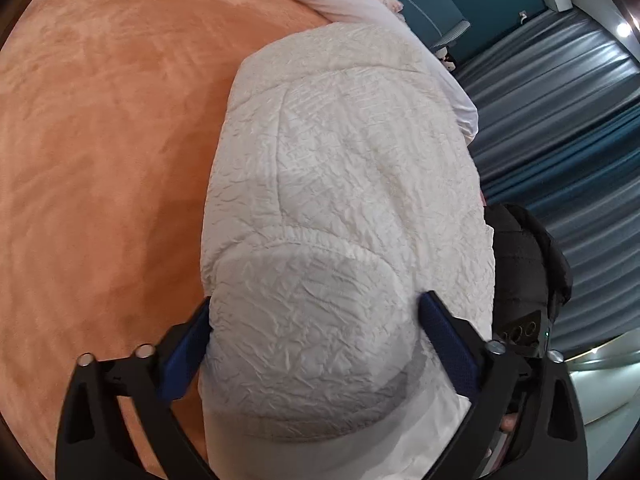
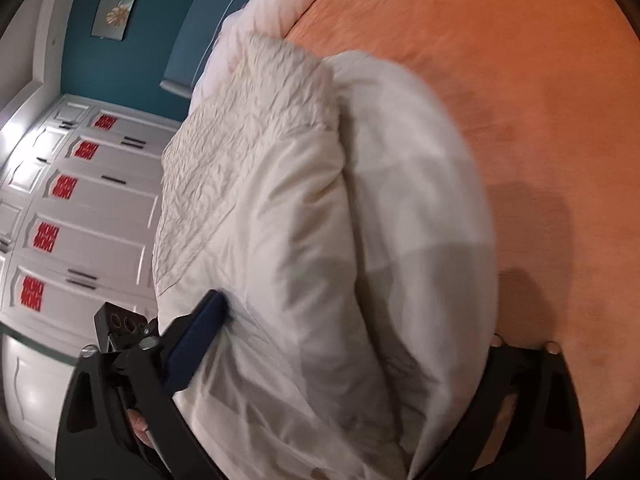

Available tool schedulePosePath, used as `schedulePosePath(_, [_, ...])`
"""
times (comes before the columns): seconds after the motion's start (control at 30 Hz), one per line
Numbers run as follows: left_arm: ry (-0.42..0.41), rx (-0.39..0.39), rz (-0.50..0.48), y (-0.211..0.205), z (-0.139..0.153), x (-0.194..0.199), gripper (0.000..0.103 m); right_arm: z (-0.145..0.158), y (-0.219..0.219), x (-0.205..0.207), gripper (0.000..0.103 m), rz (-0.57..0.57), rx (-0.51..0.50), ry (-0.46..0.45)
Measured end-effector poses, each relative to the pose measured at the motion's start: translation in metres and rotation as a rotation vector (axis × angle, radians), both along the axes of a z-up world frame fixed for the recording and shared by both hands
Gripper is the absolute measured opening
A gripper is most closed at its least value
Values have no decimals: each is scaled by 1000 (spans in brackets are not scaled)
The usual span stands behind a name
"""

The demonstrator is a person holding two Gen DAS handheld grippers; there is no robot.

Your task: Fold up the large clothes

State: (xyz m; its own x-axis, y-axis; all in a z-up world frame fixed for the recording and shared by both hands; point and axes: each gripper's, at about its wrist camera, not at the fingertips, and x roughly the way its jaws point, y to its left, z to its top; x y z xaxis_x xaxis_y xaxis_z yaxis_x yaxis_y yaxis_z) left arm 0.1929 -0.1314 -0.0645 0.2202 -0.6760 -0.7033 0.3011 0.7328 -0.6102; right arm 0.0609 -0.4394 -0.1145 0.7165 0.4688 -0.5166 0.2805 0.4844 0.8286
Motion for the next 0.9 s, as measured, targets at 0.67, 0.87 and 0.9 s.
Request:
schedulePosePath(0.67, [-400,255,113,149,71,149,62,57,206,234,46,206,-306,-104])
schedulePosePath(0.87, [-294,273,234,191,18,161,76,36,228,252,76,201,-302,-12])
schedulePosePath(0.9, [-315,305,233,189,26,155,75,43,226,250,76,208,-337,3])
